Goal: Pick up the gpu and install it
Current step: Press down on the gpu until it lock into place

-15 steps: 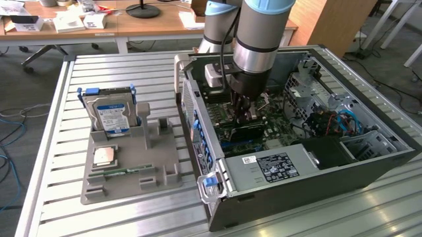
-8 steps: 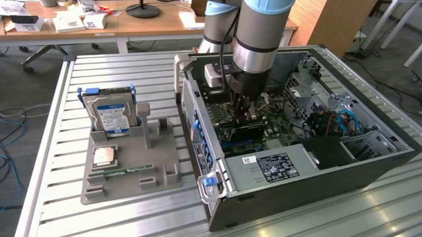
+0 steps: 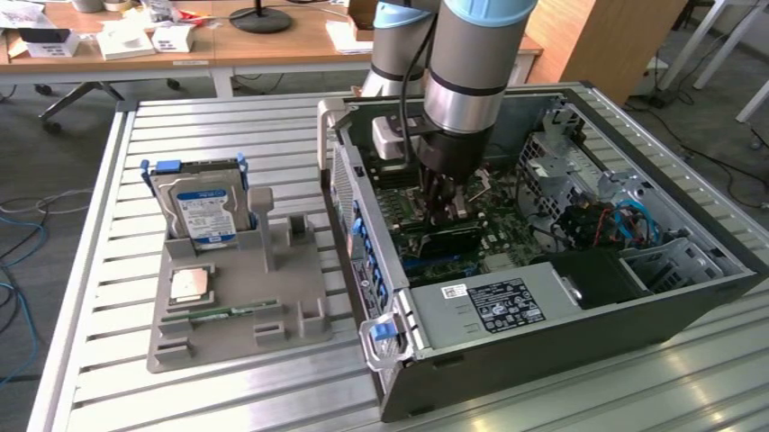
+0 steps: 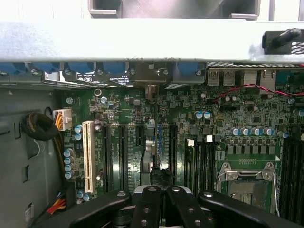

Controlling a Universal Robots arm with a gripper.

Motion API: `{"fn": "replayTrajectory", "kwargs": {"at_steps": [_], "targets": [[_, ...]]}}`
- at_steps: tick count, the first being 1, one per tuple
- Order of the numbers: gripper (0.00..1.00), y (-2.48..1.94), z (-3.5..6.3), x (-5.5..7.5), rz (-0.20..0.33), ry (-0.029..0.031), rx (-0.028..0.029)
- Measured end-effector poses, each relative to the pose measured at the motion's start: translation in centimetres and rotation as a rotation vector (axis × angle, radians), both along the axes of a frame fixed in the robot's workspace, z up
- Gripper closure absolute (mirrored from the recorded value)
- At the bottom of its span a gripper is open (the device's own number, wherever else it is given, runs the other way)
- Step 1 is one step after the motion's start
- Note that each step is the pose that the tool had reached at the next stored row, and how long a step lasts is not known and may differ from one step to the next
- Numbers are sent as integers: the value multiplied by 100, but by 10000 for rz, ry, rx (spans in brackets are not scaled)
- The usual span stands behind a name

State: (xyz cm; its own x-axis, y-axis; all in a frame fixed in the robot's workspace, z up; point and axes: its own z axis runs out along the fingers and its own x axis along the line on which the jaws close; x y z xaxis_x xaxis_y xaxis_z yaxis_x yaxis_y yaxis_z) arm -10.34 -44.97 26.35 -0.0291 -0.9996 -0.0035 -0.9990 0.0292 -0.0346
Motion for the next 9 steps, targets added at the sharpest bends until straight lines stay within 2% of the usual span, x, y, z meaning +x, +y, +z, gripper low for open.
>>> {"fn": "replayTrajectory", "kwargs": {"at_steps": [1,9], "targets": [[89,2,-8,0,0,-9,16],[89,0,-6,-4,1,-1,1]]}}
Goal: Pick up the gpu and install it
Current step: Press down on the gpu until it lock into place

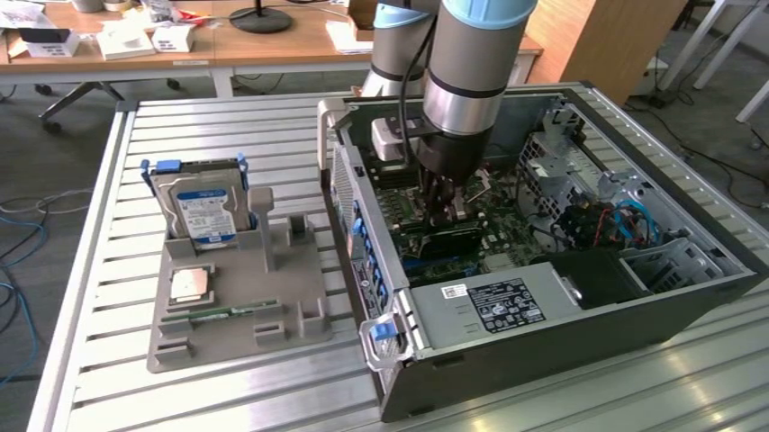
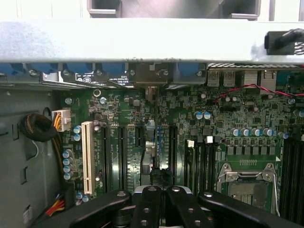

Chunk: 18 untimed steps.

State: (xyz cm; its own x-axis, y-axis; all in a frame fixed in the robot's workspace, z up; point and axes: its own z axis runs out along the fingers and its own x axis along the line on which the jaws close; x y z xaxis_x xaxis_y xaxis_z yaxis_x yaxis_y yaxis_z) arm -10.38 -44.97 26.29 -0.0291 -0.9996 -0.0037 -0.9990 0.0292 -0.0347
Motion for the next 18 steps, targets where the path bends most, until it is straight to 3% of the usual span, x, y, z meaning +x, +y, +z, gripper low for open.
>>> {"fn": "replayTrajectory", "kwargs": {"at_steps": [18], "targets": [[89,0,-29,-16,-1,-2,1]]}}
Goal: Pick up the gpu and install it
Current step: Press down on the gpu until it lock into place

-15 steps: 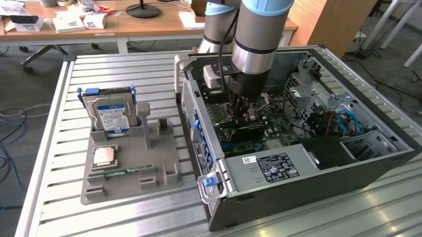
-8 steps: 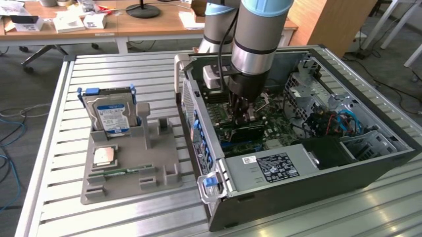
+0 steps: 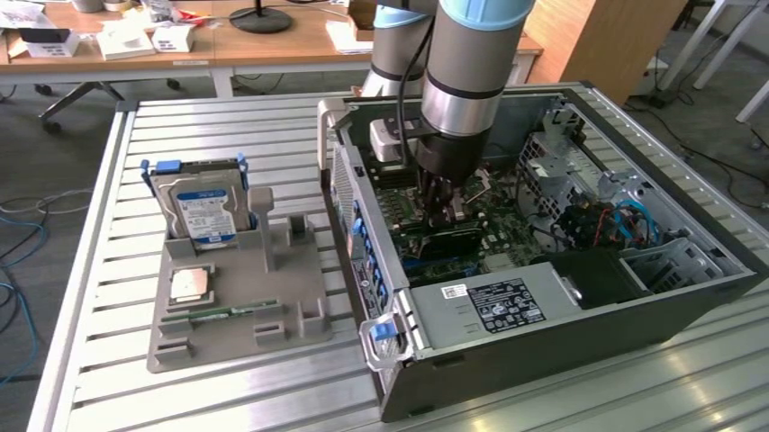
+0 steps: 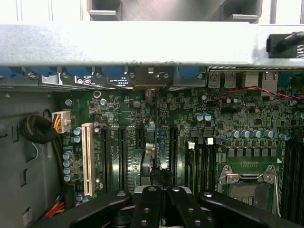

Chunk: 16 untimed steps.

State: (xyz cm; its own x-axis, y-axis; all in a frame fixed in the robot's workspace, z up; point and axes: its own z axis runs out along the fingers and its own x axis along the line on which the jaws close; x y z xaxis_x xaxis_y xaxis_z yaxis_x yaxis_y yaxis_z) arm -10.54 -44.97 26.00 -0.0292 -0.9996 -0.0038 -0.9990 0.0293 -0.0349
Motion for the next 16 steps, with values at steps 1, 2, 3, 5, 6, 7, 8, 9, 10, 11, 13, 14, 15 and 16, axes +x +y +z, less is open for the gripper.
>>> {"fn": "replayTrajectory", "kwargs": {"at_steps": [1,2,3,5,6,7,8,9,10,11,13,14,15,16], "targets": [[89,0,0,0,0,0,0],[89,0,0,0,1,0,-1],[89,0,0,0,0,0,0],[89,0,0,0,0,0,0],[89,0,0,0,1,0,0],[89,0,0,0,0,0,0],[89,0,0,0,0,0,0],[89,0,0,0,0,0,0],[89,0,0,0,0,0,0],[89,0,0,0,0,0,-1],[89,0,0,0,0,0,0],[89,0,0,0,1,0,0],[89,0,0,0,0,0,-1],[89,0,-4,0,1,1,-3]]}}
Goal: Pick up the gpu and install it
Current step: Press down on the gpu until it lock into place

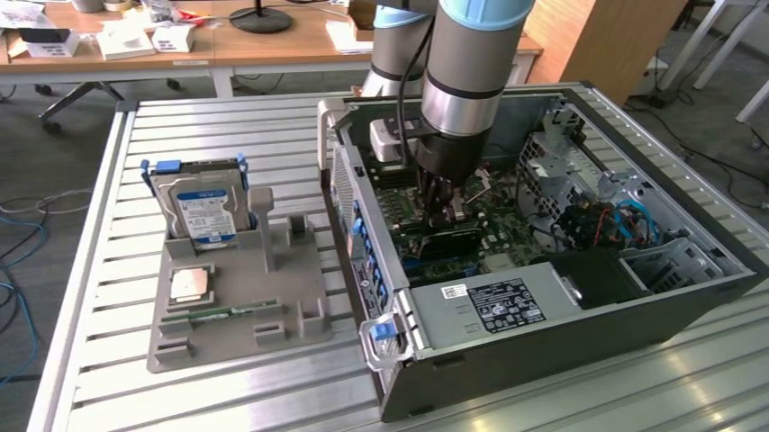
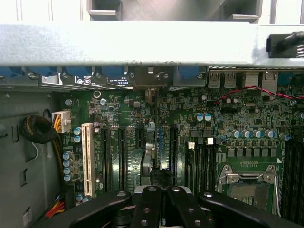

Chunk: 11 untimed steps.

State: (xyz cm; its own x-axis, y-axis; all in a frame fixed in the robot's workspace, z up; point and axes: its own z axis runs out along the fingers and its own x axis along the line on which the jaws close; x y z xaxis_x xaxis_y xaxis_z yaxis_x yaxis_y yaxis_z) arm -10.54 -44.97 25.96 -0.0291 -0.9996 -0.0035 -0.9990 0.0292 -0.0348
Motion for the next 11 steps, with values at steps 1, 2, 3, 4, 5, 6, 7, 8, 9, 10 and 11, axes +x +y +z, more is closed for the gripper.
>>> {"fn": "replayTrajectory", "kwargs": {"at_steps": [1,2,3,4,5,6,7,8,9,10,11], "targets": [[89,0,-2,0,0,1,-4],[89,0,-2,0,1,2,-4],[89,0,-3,0,0,2,-2],[89,0,-4,0,0,0,0],[89,0,-4,0,0,0,1],[89,1,0,0,0,0,3],[89,3,8,1,-1,-3,13],[89,3,16,1,-1,-10,22],[89,3,26,2,-1,-17,27],[89,1,42,1,-1,-11,15],[89,1,61,0,0,-3,4]]}}
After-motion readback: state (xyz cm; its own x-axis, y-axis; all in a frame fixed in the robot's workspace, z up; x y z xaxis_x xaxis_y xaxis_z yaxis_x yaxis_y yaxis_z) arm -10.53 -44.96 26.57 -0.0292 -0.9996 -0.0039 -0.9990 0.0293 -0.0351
